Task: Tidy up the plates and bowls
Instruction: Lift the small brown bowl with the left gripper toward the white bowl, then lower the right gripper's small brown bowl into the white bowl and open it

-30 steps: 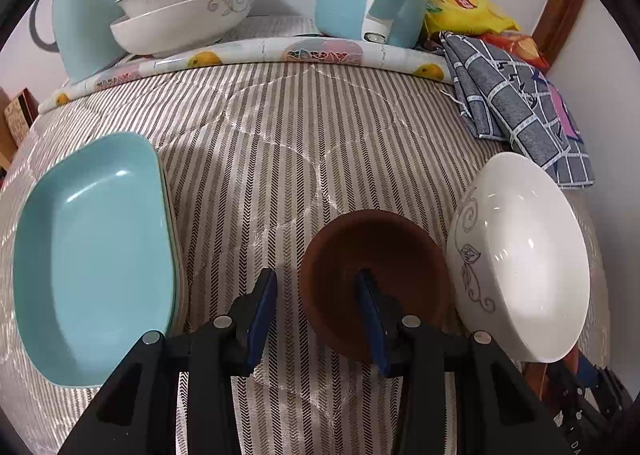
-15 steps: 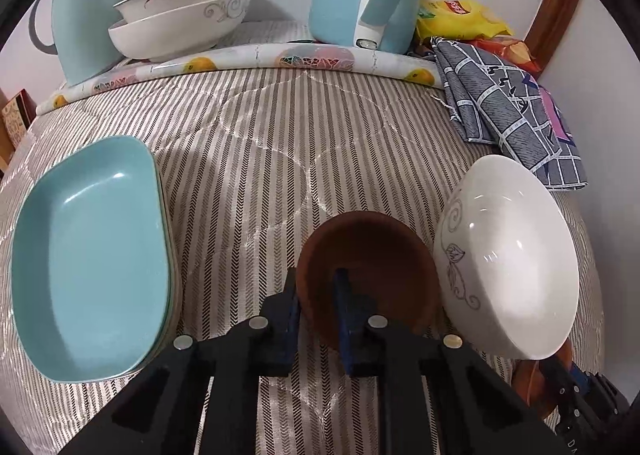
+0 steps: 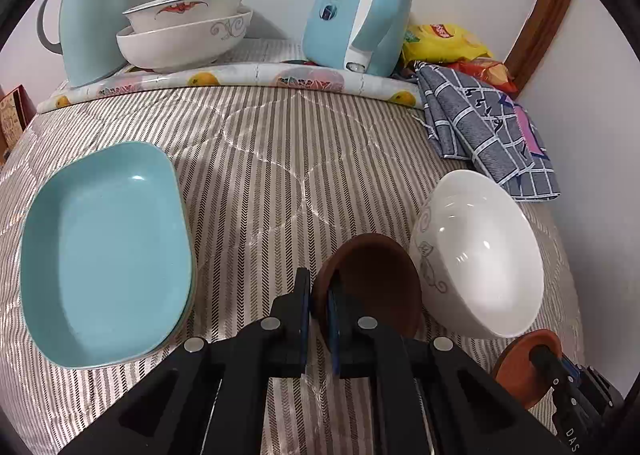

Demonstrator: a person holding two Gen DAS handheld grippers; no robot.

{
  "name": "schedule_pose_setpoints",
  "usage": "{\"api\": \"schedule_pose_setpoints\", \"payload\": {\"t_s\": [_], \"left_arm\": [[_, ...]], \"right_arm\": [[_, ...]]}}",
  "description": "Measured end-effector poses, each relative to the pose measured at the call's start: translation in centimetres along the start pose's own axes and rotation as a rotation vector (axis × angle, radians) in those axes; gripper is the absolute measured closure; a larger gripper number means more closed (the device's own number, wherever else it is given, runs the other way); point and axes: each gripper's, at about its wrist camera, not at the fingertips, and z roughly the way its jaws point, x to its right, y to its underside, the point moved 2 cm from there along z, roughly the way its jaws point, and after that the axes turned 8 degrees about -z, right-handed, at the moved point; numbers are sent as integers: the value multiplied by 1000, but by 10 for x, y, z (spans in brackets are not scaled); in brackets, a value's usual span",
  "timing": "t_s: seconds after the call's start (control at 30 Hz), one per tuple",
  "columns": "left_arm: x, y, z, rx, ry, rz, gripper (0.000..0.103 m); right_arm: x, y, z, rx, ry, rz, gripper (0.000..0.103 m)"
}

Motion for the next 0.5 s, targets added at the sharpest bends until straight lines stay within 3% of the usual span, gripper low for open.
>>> {"api": "schedule_pose_setpoints", "payload": {"t_s": [0.5], "left_arm": [[-10,-4,-30,29,45,-7,95]], "right_arm": [[-7,-13,-39,70,21,2,95]]}}
